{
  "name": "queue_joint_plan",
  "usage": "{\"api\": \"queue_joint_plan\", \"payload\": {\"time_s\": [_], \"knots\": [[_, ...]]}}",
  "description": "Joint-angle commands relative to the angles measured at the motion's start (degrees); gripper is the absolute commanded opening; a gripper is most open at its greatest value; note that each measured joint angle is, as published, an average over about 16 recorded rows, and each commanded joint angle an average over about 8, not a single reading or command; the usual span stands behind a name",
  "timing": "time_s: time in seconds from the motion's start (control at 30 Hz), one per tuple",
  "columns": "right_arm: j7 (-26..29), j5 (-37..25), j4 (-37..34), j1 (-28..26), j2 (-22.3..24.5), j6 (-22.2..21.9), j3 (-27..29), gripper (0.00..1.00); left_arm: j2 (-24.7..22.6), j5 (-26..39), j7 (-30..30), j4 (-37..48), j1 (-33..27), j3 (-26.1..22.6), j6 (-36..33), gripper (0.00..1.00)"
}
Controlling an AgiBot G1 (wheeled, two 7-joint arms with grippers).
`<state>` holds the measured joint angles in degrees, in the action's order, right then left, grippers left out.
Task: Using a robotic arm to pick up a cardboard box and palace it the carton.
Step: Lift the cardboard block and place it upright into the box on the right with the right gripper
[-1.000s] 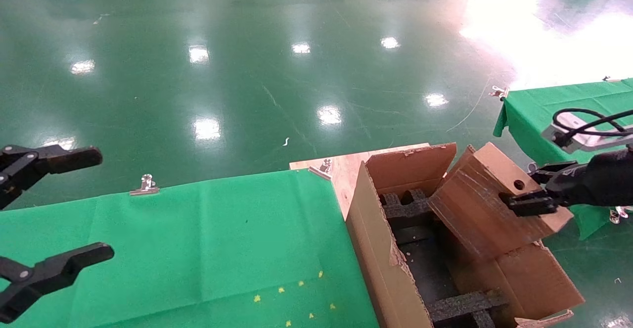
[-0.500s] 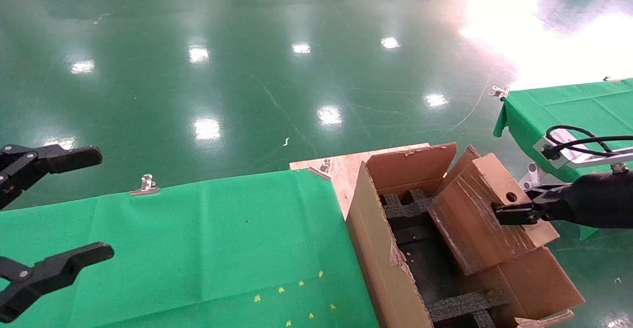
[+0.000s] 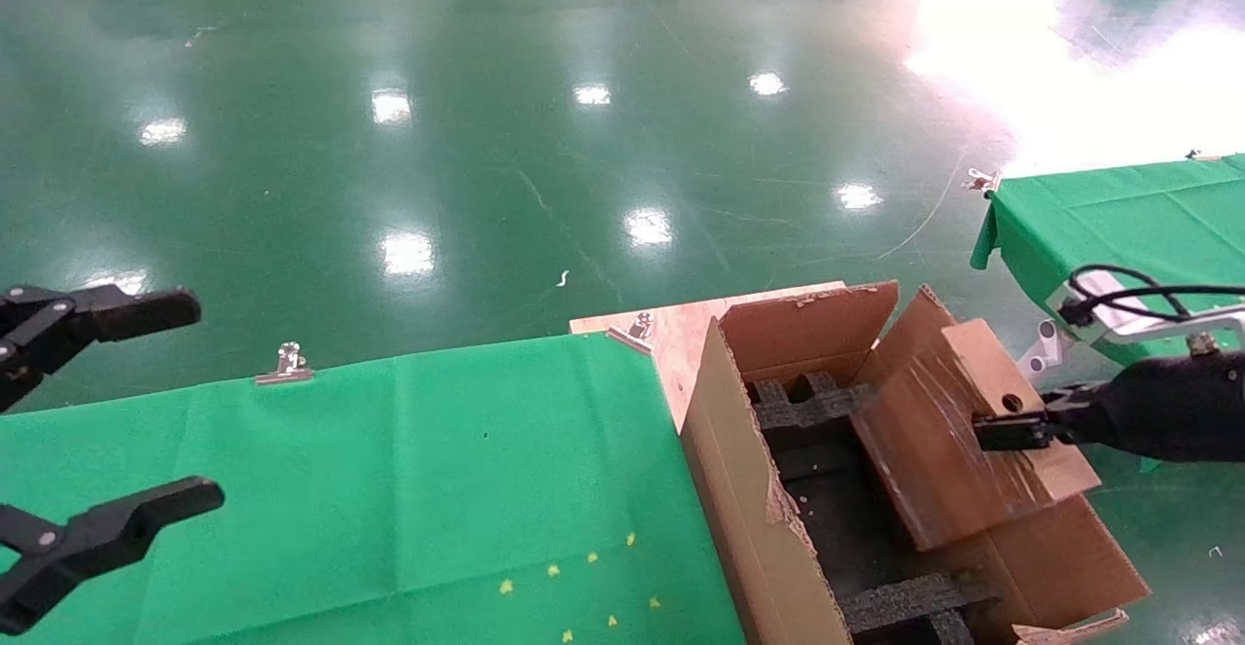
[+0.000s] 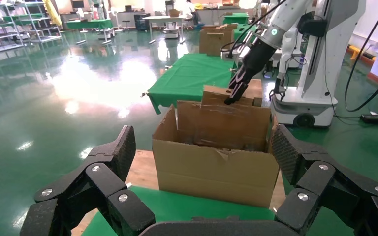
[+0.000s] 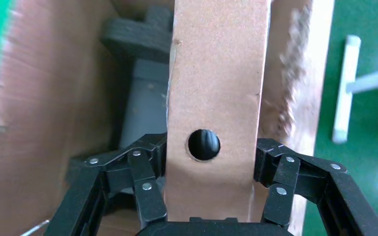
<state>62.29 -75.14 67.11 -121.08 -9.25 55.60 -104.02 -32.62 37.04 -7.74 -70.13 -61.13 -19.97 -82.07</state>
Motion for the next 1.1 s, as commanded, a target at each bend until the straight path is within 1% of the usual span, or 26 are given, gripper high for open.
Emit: {"api": "queue_joint_plan", "payload": {"time_s": [0.03, 0.23, 0.47, 0.8, 1.1], "knots": [[2.0, -1.3, 0.3, 0.5, -0.1, -0.9, -0.6, 0.00, 0.0, 0.0, 0.0, 0.0, 0.0, 0.0, 0.0, 1.00], [5.5, -3.3, 0.2, 1.5, -0.4, -2.2, -1.6, 0.00, 0.0, 0.0, 0.0, 0.0, 0.0, 0.0, 0.0, 1.00], [7.3, -3.0, -0.7, 3.4, -1.4, -4.8, -2.6, 0.00, 0.0, 0.0, 0.0, 0.0, 0.0, 0.0, 0.0, 1.00], [7.7, -1.8, -5.1, 7.4, -5.7, -9.3, -4.1, 0.00, 0.0, 0.0, 0.0, 0.0, 0.0, 0.0, 0.0, 1.00], [6.4, -0.1, -9.8, 10.8, -10.5, -11.6, -4.8, 0.00, 0.0, 0.0, 0.0, 0.0, 0.0, 0.0, 0.0, 1.00]]}}
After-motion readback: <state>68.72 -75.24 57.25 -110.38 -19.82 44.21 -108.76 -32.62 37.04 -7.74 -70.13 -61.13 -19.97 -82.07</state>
